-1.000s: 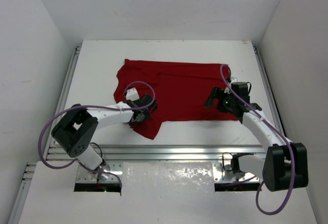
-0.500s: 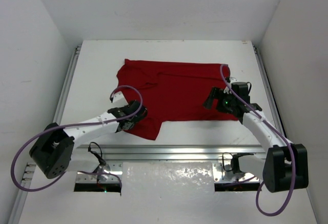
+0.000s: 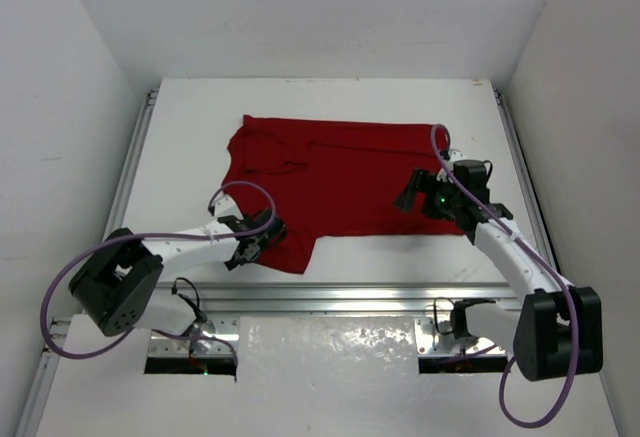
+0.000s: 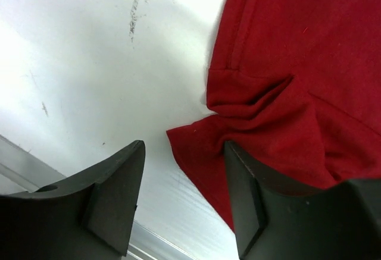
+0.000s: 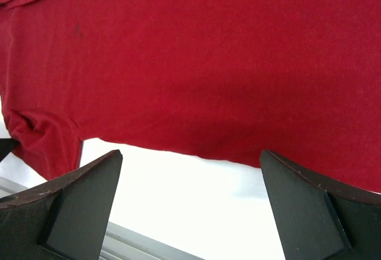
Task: Fold and stack the t-shirts
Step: Grap the side of the flattened tshirt closest away from the robot with both arms
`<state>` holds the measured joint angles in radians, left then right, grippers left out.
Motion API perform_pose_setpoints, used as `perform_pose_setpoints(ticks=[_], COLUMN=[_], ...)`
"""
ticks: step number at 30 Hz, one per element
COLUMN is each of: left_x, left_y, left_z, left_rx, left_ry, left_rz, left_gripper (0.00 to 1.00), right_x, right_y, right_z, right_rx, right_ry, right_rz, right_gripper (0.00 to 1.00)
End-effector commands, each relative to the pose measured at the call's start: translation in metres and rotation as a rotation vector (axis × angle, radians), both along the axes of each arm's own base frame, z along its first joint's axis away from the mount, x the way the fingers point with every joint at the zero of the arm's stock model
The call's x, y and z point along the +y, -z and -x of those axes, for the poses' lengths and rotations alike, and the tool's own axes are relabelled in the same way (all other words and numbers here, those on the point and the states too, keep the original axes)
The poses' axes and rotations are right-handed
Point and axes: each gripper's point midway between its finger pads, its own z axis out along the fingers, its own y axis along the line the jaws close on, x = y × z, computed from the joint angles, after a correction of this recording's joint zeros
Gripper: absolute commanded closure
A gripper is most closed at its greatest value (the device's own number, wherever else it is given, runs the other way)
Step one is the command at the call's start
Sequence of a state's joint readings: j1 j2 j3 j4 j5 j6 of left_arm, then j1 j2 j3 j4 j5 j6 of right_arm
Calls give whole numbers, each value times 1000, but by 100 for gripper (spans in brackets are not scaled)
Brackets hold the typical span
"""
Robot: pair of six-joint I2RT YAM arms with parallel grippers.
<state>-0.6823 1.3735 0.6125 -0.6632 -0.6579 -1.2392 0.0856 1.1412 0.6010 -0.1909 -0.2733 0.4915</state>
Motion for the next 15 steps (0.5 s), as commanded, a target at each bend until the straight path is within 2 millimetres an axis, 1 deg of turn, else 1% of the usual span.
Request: perform_pose_setpoints(ticks=[1, 2, 3, 4, 5, 7, 8, 9, 12, 13, 15], left_x=[-3, -4, -4, -3, -6, -6, -7, -5, -6, -7, -10], left_y=[5, 5, 7, 9, 10, 15, 17, 21, 27, 28, 24], left_z=[0, -1, 0, 2, 1, 5, 3, 5, 7, 8, 8], left_rx=[-13, -20, -15, -9, -12, -1, -9, 0, 21, 27, 24], left_ry=[-2, -1, 1, 2, 8, 16, 16, 19, 27, 30, 36], left_rz=[22, 29, 31, 31, 43, 50, 58, 48, 45, 51, 64], left_gripper=[47, 47, 51, 58, 58, 64, 64, 64, 84, 93, 100], right_x=[2, 2, 2, 3, 2, 3, 3, 2, 1, 1, -6], right_y=[-13, -13, -14, -13, -12, -13, -13, -13, -12, -14, -11], right_z=[-7, -7, -8, -7, -7, -7, -7, -7, -7, -7, -7], right_rx=[-68, -67, -68, -68, -65, -68, -70, -68, -68, -74, -67], right_ry=[-15, -16, -16, -19, -16, -17, -18, -16, -15, -14, 13], right_rz=[-7, -7, -10, -11, -9, -10, -9, -8, -3, -3, 27], right_gripper=[1, 1, 1, 1, 1, 1, 1, 1, 1, 1, 1])
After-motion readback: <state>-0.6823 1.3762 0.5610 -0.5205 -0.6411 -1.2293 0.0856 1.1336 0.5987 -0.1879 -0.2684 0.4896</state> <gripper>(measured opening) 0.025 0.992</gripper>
